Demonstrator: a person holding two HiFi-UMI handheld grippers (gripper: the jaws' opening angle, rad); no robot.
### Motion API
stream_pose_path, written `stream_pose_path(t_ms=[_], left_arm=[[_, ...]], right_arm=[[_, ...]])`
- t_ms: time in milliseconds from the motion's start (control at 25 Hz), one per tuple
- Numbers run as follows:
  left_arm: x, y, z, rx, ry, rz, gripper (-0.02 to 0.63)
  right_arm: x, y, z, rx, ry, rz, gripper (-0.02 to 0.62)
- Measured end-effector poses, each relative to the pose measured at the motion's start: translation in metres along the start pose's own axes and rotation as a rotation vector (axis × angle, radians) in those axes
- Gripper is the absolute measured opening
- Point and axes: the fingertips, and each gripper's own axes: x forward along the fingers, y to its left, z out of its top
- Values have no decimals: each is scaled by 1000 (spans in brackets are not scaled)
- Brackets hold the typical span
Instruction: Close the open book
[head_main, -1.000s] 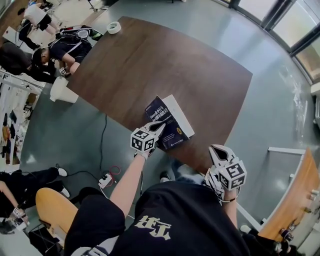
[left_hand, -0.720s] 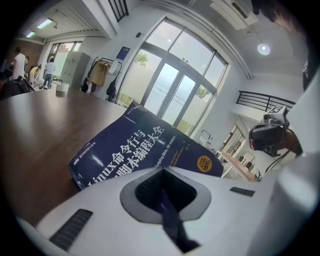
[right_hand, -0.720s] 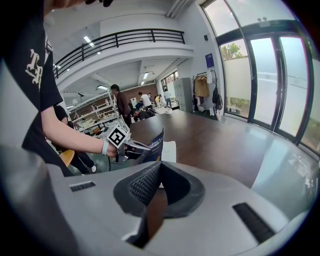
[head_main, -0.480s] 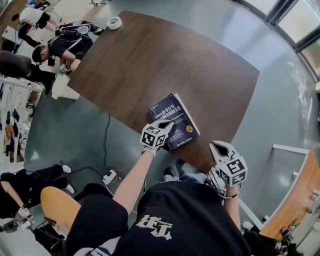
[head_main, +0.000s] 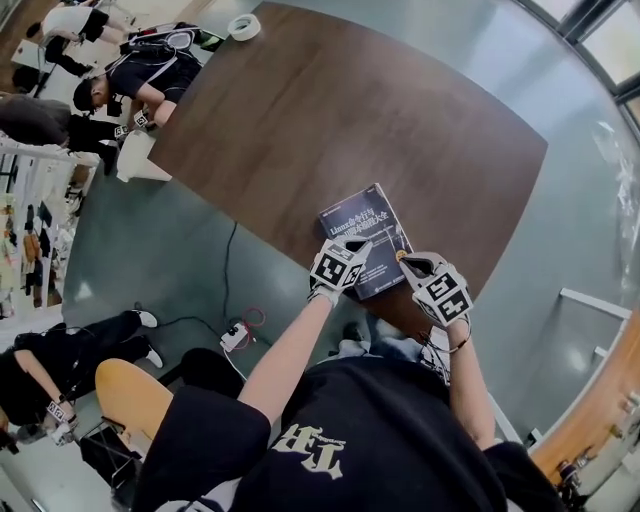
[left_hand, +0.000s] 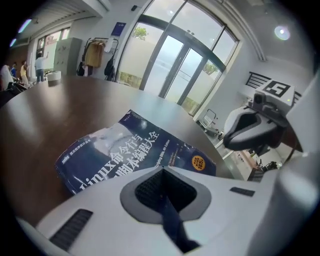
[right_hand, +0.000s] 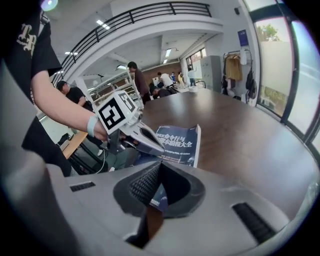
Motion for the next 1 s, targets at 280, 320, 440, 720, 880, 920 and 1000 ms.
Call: stream_pose_path(t_ms=[280,320,440,720,880,920,1000], left_arm=[[3,0,0,-48,40,-39,6],[3,1,0,-51,38,-35,5],[2,4,0,-26,21,-5,5],[-1,3,2,53,-47,38,5],[-13,13,-7,-73,-70,-12,5],[-18,16,-9,-92,-81,-15,5],[-30,20,-16,-111,-91,-6,5]], right_arm=[[79,-11,-32,112,170,51,-12],[81,-12,-32,145,156,60,-12],[82,-13,-28,207,102,94,-12],[84,-16,-23,197,92,155,-14],[83,-21,-22,212,85,183,-14],[83,-21,-22,213,86,189,-14],[81,-21,-21,211,87,194,-14]])
